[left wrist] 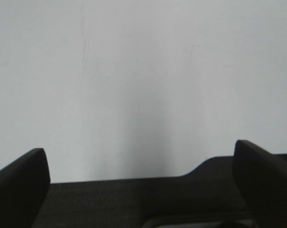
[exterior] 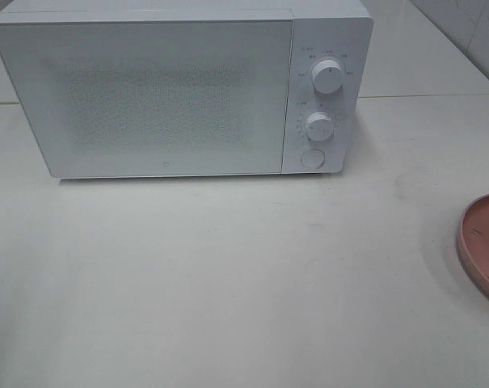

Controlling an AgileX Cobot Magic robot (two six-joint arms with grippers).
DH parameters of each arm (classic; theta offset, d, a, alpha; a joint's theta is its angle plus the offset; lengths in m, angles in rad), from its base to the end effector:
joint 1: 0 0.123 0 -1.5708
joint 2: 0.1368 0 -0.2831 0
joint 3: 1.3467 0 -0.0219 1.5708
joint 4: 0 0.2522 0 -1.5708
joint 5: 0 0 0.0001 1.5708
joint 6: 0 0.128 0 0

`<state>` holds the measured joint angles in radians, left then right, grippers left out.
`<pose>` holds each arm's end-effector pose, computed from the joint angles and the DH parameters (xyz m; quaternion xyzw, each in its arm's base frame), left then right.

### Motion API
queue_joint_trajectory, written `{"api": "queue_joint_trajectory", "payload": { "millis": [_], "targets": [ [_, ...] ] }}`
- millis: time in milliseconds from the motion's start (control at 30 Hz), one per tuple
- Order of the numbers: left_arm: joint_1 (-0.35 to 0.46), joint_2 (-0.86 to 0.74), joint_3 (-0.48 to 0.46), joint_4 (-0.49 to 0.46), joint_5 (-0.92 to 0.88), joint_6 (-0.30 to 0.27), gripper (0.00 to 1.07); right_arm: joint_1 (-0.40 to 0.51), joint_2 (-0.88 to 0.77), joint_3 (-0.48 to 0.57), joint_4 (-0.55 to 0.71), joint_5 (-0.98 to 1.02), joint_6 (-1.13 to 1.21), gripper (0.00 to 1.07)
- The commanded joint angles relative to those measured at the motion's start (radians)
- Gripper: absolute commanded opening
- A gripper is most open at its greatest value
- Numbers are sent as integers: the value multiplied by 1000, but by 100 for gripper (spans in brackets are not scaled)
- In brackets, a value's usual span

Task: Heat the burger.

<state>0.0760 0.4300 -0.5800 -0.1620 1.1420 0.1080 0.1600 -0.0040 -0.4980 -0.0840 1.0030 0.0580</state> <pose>0.0810 -0.0127 0.2564 0.0073 0.9420 -0.0503 0.3319 0.0348 -0.0036 0.2676 -0.0422 0.8355 0.0177 0.5477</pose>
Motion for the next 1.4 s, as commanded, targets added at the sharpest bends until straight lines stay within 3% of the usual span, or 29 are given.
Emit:
{"api": "queue_joint_trajectory", "payload": {
  "millis": [33, 233, 567, 1400],
  "targets": [
    [4, -101, 34, -12, -44, -5, 101, -8, -27, 2, 0, -5, -2, 76],
    [4, -300, 64, 4, -69, -8, 101, -8, -27, 2, 0, -5, -2, 76],
    [4, -464, 63, 14, -69, -9, 101, -8, -27, 2, 0, -5, -2, 76],
    [4, -460, 63, 14, -69, -8, 100, -8, -27, 2, 0, -5, -2, 76]
  ]
}}
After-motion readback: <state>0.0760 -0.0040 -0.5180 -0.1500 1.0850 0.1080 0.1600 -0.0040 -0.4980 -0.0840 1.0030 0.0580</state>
